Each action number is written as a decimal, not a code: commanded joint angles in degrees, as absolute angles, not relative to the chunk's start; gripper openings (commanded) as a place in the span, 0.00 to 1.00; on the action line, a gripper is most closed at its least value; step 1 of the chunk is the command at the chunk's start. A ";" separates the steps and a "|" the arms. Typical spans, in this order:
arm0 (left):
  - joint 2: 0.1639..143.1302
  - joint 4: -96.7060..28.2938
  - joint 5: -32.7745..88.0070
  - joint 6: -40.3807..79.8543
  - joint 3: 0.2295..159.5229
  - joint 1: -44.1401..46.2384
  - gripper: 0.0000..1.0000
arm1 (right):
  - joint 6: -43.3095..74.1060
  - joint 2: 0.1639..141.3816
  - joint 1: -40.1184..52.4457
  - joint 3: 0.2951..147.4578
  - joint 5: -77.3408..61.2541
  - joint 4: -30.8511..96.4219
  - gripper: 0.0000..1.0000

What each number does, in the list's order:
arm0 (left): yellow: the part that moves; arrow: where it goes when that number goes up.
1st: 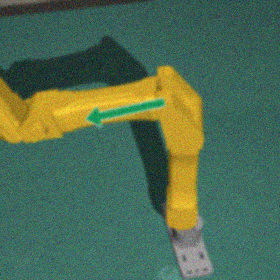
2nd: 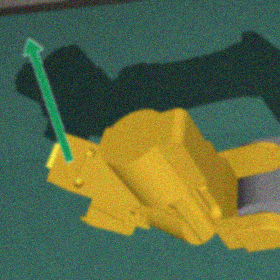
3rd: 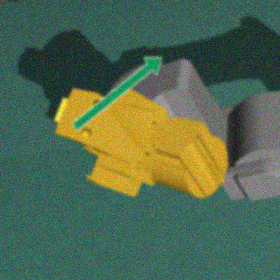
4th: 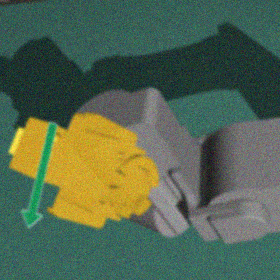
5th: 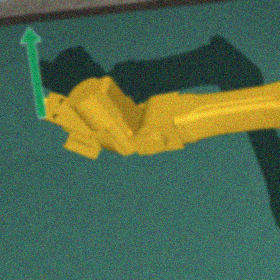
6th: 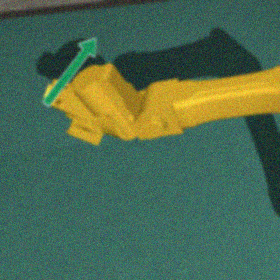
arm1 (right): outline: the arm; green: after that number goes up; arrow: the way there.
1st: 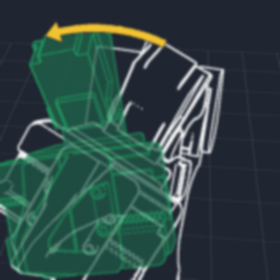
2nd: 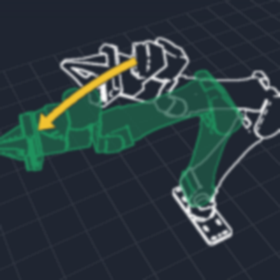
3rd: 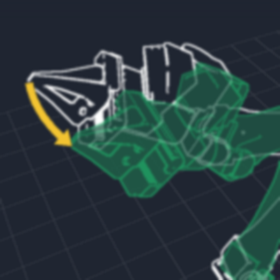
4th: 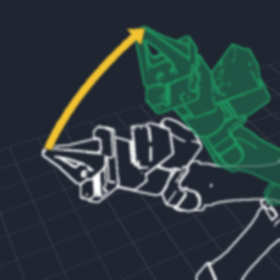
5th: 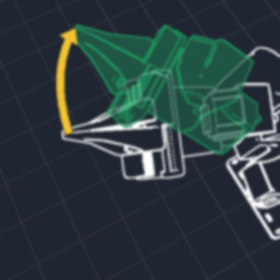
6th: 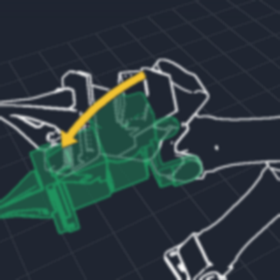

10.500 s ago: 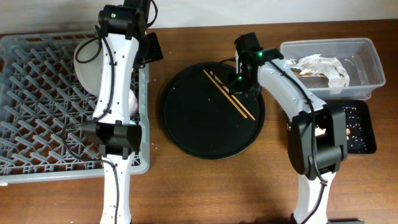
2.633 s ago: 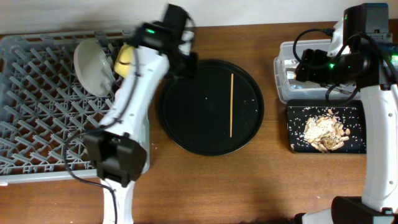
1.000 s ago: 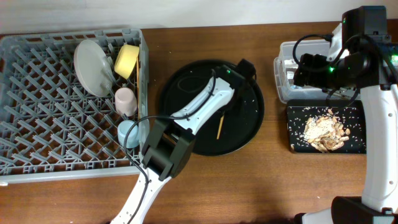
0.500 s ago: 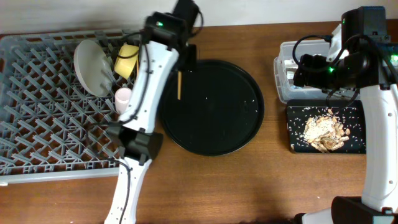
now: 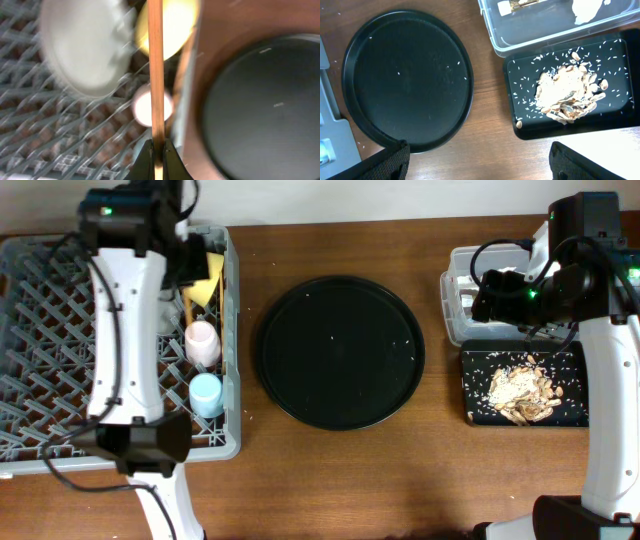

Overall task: Sort waste into correct bins and load items into the dishwasher rack
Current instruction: 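Carry the second chopstick into the dish rack and release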

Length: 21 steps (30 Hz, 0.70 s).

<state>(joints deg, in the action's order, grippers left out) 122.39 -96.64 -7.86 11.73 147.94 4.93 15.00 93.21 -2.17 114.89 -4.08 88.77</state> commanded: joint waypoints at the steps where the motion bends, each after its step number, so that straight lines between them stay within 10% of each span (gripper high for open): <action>1: 122.67 -95.02 -10.98 10.37 138.02 1.45 0.03 | 13.80 93.30 -2.28 114.65 -3.81 89.27 0.90; 4: 122.67 -88.82 -10.98 10.35 129.01 0.10 0.03 | 13.82 93.30 -2.28 114.65 -3.81 89.36 0.90; 7: 122.67 -84.14 -10.92 10.35 123.55 0.03 0.46 | 13.80 93.30 -2.28 114.65 -3.81 89.36 0.90; 10: 122.43 -83.70 -10.94 10.35 124.09 0.08 0.64 | 13.82 93.30 -2.28 114.65 -3.84 89.36 0.90; 21: 121.62 -96.73 -8.16 10.39 150.74 0.21 0.99 | 12.27 90.65 -2.28 116.44 -4.05 88.31 0.91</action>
<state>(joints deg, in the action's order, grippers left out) 122.48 -95.29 -8.88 10.52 143.48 0.08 13.28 93.17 -2.17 114.87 -4.10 88.31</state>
